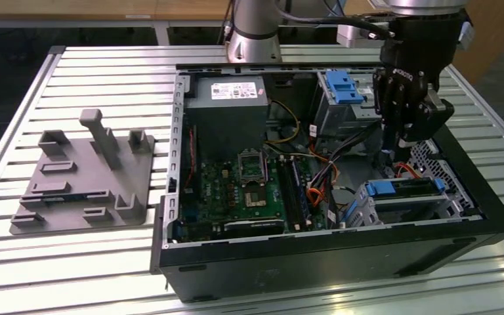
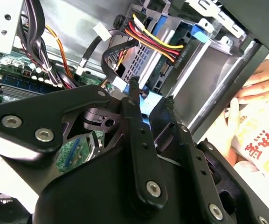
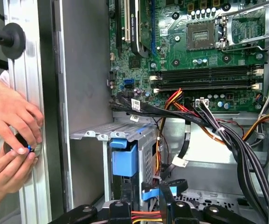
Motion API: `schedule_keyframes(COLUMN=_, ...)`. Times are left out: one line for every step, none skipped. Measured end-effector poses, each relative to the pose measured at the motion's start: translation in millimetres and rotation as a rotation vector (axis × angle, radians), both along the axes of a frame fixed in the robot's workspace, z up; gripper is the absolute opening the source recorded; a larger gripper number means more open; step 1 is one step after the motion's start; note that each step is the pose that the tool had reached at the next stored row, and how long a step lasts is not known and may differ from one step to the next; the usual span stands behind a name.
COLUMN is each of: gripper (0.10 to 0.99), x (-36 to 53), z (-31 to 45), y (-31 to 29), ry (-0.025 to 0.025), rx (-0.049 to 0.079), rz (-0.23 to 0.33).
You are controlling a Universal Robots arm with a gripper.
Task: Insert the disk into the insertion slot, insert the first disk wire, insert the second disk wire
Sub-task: 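Insert the second disk wire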
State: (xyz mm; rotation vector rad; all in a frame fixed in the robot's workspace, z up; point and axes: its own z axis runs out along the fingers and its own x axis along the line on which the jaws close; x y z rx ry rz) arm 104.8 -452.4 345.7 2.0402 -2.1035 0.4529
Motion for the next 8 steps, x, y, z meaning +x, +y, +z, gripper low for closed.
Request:
schedule_keyframes(gripper=0.365, x=-0.5, z=0.2, y=0.0, ry=0.0, rx=0.0, rz=0.001)
schedule_keyframes(gripper=0.365, x=-1.3, z=0.2, y=0.1, ry=0.0, rx=0.0, rz=0.005)
schedule_keyframes(gripper=0.365, x=-1.9, z=0.2, y=0.0, ry=0.0, rx=0.0, rz=0.011)
schedule_keyframes(gripper=0.365, x=-2.2, z=0.2, y=0.0, ry=0.0, rx=0.0, rz=0.02)
schedule_keyframes(gripper=0.365, x=-2.4, z=0.2, y=0.0, ry=-0.0001, rx=0.0, rz=0.031)
schedule_keyframes(gripper=0.365, x=-2.5, z=0.2, y=0.0, ry=-0.0001, rx=0.0, rz=0.043)
schedule_keyframes(gripper=0.365, x=-2.7, z=0.2, y=0.1, ry=0.0, rx=0.0, rz=0.056)
schedule_keyframes(gripper=0.365, x=-2.9, z=0.1, y=0.0, ry=0.0, rx=0.0, rz=0.064)
